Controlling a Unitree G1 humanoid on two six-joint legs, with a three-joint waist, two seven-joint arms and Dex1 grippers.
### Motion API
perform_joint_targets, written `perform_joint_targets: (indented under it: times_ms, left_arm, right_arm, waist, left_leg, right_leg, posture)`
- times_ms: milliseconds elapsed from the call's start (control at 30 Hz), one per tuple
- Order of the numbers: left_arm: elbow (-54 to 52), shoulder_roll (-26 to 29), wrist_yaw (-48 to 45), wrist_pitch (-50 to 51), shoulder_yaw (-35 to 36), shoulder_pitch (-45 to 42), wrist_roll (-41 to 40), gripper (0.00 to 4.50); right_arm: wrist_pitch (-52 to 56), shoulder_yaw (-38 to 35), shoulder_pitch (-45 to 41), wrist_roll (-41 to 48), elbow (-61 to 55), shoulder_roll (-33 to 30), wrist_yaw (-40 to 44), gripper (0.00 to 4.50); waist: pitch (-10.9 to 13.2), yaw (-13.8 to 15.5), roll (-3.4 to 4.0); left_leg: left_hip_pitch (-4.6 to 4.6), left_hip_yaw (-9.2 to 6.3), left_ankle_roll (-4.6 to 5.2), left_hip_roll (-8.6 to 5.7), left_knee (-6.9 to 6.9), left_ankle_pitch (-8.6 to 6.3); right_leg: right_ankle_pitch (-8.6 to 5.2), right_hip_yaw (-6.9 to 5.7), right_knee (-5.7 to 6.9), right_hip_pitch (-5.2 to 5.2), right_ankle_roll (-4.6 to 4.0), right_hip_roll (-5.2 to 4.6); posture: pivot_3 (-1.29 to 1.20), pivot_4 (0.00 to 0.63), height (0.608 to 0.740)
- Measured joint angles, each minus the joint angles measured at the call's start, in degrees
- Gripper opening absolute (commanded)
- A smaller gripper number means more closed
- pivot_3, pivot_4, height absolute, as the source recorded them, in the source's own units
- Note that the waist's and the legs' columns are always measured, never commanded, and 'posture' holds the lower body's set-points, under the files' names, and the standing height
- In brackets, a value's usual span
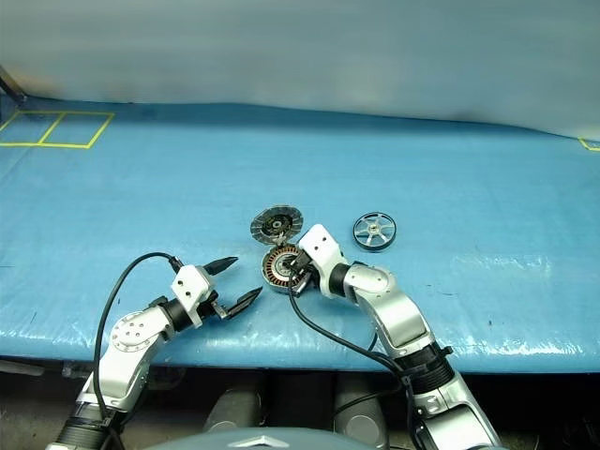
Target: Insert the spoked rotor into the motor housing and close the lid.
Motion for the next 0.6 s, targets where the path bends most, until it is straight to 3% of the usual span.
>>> perform_joint_targets:
  times_ms: [267, 600]
  left_arm:
    - [0.0, 0.0, 0.18, 0.01, 0.0, 0.18, 0.02, 4.5]
    - [0.0, -0.02, 0.26, 0.02, -0.03, 0.17, 0.02, 4.5]
  right_arm:
    - [-0.98, 1.15, -0.38, -2.63, 0.79, 0.43, -2.08, 0.02]
    - [0.77, -1.02, -0.32, 0.48, -0.78, 1.46, -1.49, 0.02]
  waist:
    - [-0.2, -0.04, -0.03]
    - [-0.16, 0.01, 0.0]
  left_leg:
    - [0.53, 0.0, -0.01, 0.03, 0.04, -0.01]
    - [-0.01, -0.02, -0.03, 0.02, -0.05, -0.02]
  right_leg:
    - [-0.03, -0.01, -0.03, 0.54, -0.01, -0.01]
    - [-0.01, -0.04, -0.02, -0.02, -0.01, -0.01]
  posture:
    - [0.0, 0.15, 0.74]
    - [0.0, 0.15, 0.74]
